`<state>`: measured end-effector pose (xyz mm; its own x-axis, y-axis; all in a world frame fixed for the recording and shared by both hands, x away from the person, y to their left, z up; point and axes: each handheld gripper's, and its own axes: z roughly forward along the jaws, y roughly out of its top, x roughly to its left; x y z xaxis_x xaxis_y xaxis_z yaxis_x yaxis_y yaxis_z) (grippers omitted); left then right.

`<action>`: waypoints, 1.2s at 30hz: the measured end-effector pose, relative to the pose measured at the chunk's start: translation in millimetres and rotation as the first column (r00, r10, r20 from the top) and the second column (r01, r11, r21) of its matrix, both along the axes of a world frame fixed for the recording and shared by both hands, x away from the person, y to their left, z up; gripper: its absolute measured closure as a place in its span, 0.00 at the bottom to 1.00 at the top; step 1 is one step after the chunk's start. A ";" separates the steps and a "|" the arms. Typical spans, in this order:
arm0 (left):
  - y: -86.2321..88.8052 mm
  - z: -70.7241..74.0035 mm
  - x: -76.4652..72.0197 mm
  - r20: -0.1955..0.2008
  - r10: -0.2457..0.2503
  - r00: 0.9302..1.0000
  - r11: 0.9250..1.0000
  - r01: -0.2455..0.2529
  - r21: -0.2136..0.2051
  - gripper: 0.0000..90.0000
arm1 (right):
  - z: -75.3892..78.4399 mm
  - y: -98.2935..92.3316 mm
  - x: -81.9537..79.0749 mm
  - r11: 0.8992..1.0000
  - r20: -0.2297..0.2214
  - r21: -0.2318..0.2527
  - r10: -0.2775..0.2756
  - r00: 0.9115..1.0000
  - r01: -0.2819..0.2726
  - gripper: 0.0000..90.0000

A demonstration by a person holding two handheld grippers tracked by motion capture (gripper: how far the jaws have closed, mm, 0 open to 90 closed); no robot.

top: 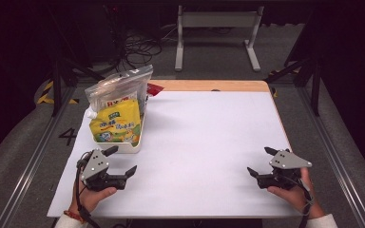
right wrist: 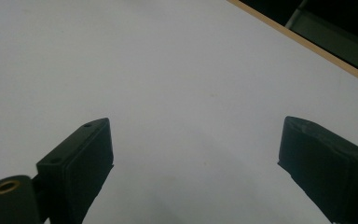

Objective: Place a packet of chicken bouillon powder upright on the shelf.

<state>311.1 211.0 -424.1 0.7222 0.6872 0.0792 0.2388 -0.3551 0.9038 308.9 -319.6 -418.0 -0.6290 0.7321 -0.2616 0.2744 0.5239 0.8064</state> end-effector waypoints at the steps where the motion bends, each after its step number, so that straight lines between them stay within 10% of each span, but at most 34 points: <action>1: -0.4 -3.4 0.2 -0.006 -0.005 1.000 1.000 0.005 0.007 0.12 | -1.2 -2.2 -0.7 1.000 -0.002 0.002 -0.008 1.000 0.008 0.11; 6: -5.9 -17.4 -0.2 -0.033 -0.028 0.999 0.998 0.030 0.062 0.11 | -9.9 -14.0 -4.1 0.999 0.005 0.016 -0.049 0.999 0.049 0.10; 36: -9.7 -24.4 8.6 -0.060 -0.035 0.998 0.998 0.037 0.042 0.10 | -20.8 -20.9 -10.2 0.995 0.016 0.021 -0.100 0.995 0.099 0.10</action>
